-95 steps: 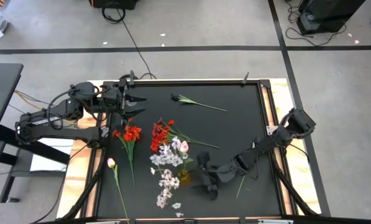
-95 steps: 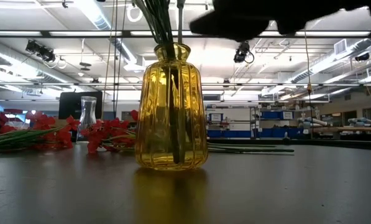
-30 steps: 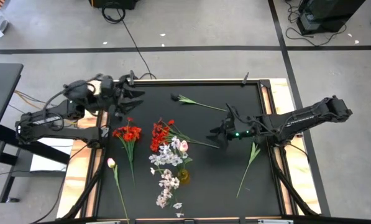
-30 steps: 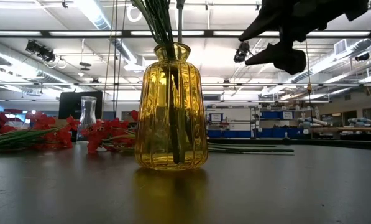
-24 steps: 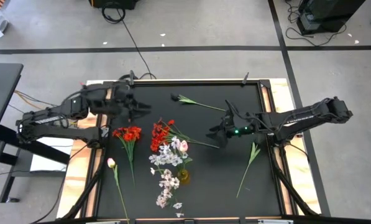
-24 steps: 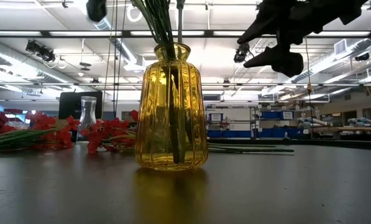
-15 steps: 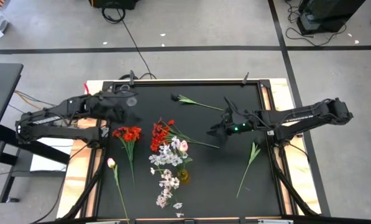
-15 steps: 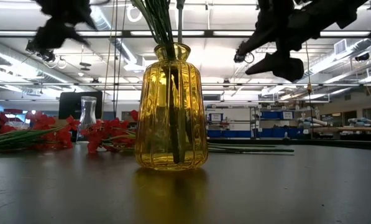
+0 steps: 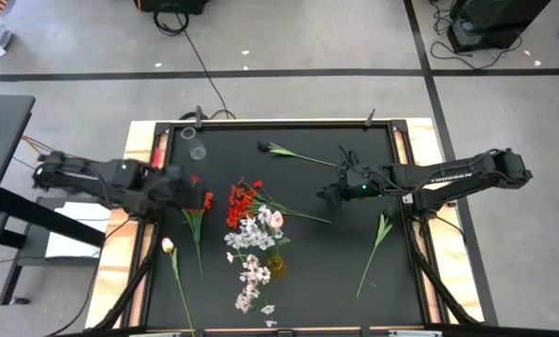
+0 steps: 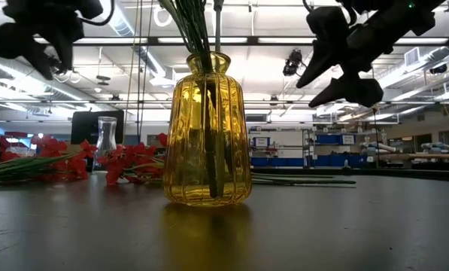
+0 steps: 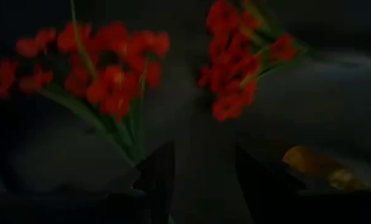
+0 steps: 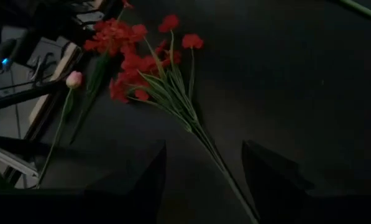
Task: Sort flowers into vase by color
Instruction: Put the pink flower into the yellow vase
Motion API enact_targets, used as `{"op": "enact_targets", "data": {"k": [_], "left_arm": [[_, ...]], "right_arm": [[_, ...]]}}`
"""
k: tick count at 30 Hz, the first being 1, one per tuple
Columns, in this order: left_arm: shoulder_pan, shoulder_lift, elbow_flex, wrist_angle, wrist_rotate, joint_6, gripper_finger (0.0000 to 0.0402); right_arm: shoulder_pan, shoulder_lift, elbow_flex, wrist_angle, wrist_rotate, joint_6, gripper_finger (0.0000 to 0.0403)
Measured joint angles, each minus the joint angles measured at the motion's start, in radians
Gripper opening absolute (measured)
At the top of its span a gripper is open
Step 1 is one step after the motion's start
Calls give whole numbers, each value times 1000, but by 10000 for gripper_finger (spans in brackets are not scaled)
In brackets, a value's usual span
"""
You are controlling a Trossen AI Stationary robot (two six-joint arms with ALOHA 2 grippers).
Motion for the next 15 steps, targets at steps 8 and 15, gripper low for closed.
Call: {"op": "enact_targets", "data": {"k": [8, 15], "left_arm": [[-284, 99, -21, -37, -87, -347, 171], [-490, 170, -178, 189, -25, -605, 171]], "right_arm": [[0, 0, 0, -28, -1, 15, 216], [-22, 0, 0, -29, -34, -8, 216]]}}
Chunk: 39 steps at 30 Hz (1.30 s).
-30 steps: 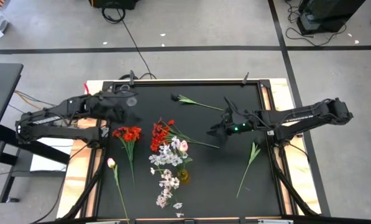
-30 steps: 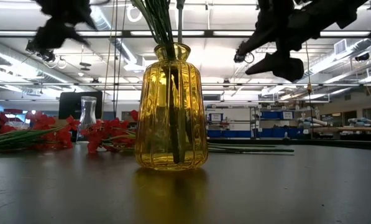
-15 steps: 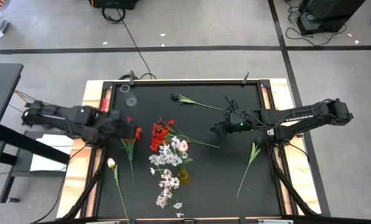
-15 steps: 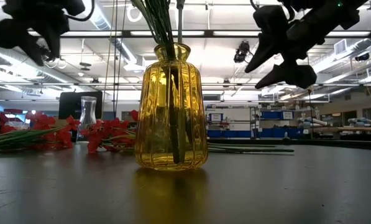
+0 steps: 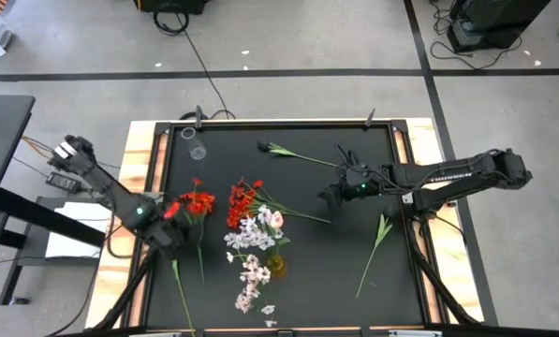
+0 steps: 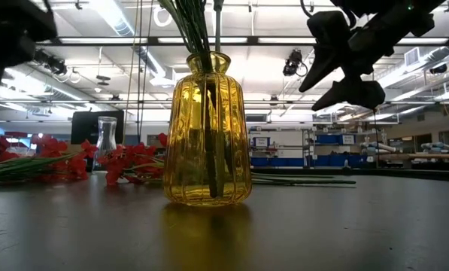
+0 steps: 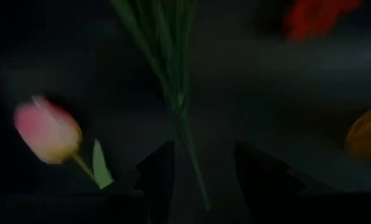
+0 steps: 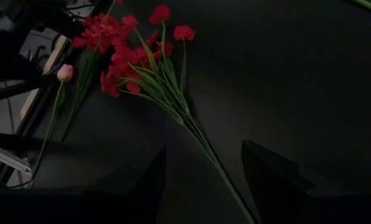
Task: Sort flowers into vase by color
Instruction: Put the pink flower into the yellow vase
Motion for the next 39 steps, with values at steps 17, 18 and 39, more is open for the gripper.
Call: {"op": "enact_targets", "data": {"k": [17, 18, 39], "left_arm": [[-178, 209, -35, 113, 187, 3, 171], [-179, 232, -35, 126, 194, 9, 171], [-194, 355, -98, 280, 320, -8, 171]], "right_arm": [[-30, 0, 0, 0, -99, -3, 216], [-30, 0, 0, 0, -99, -2, 216], [-6, -2, 0, 1, -151, 23, 217]]}}
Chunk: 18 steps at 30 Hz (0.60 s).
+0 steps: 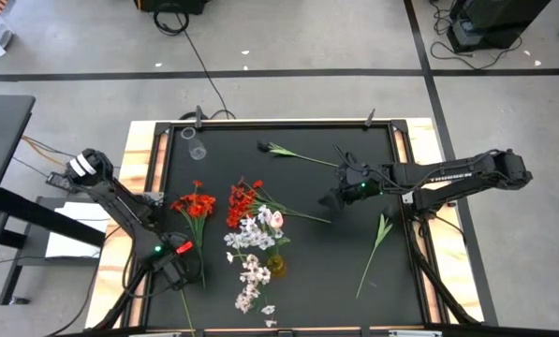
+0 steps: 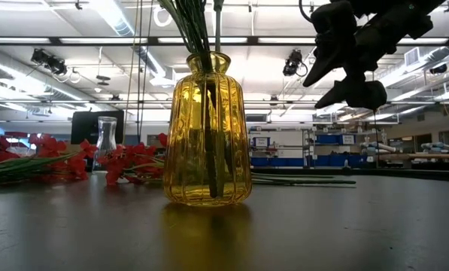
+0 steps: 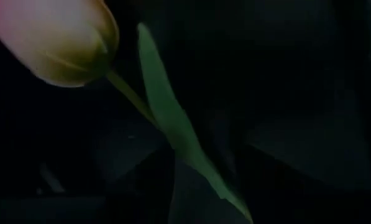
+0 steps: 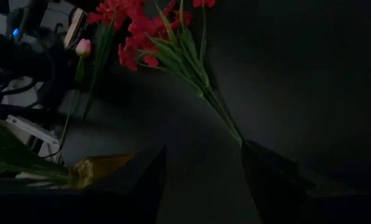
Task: Sort flowers into vase by color
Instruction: Put the pink flower into the yellow vase
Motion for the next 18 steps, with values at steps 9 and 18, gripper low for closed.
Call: {"op": "enact_targets", "data": {"k": [9, 18], "left_arm": [[18, 12, -10, 34, 15, -4, 120], [18, 12, 0, 39, 19, -17, 14]], "right_arm": [[24, -1, 0, 1, -56, 0, 217], [23, -1, 0, 1, -53, 0, 217]]}}
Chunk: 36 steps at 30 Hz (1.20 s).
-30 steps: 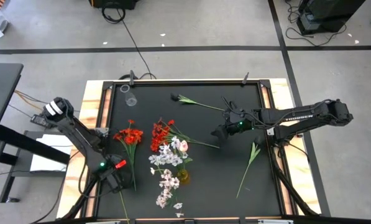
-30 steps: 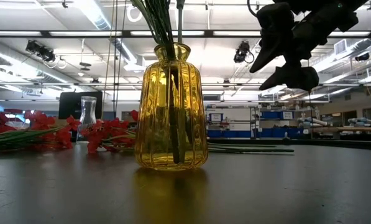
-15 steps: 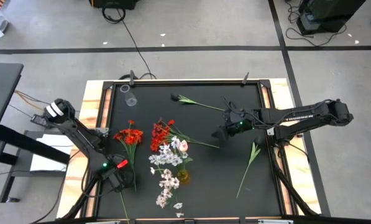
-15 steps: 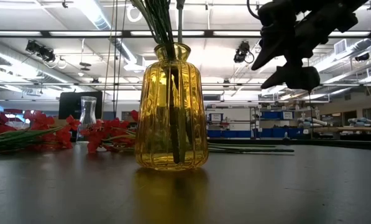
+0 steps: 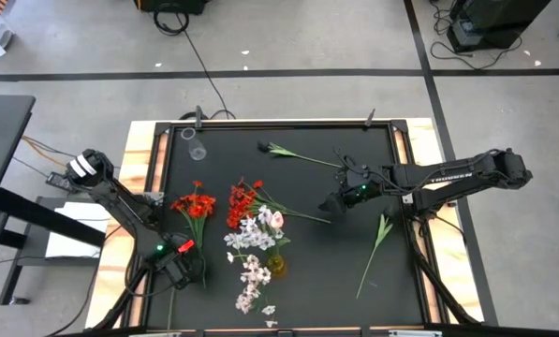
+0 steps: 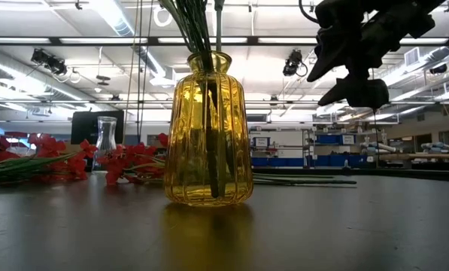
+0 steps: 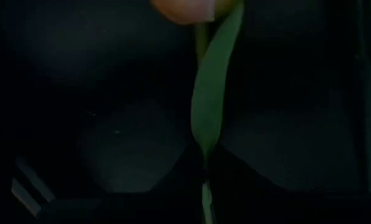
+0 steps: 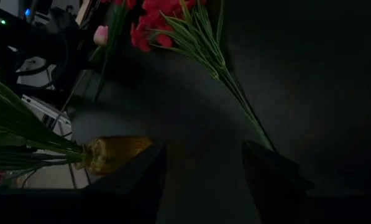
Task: Sort flowers into vase by color
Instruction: Put the pink flower into the yellow vase
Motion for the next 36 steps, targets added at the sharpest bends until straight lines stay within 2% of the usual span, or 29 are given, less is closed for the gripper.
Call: {"op": "enact_targets", "data": {"k": [8, 13, 17, 22, 24, 28, 31, 36], "left_arm": [[-1, -51, 60, -16, -2, -4, 13], [19, -108, 123, -156, -60, 2, 13], [61, -175, 178, -280, -169, 31, 13], [134, -265, 242, -394, -398, 112, 13], [174, -301, 262, -423, -490, 179, 13], [310, -376, 294, -448, -633, 419, 13], [454, -421, 332, -451, -683, 621, 13], [706, -449, 415, -414, -703, 975, 13]], "right_arm": [[0, 0, 0, 15, -13, 0, 217], [1, 0, 0, 40, -27, 0, 217], [10, 0, 0, 39, -36, 0, 217], [40, 0, 0, 39, -45, 1, 217], [55, 0, 0, 39, -43, 8, 217], [77, 0, 0, 76, -10, 87, 216], [81, 0, 0, 157, -5, 105, 216], [81, 0, 0, 270, 8, 105, 216]]}}
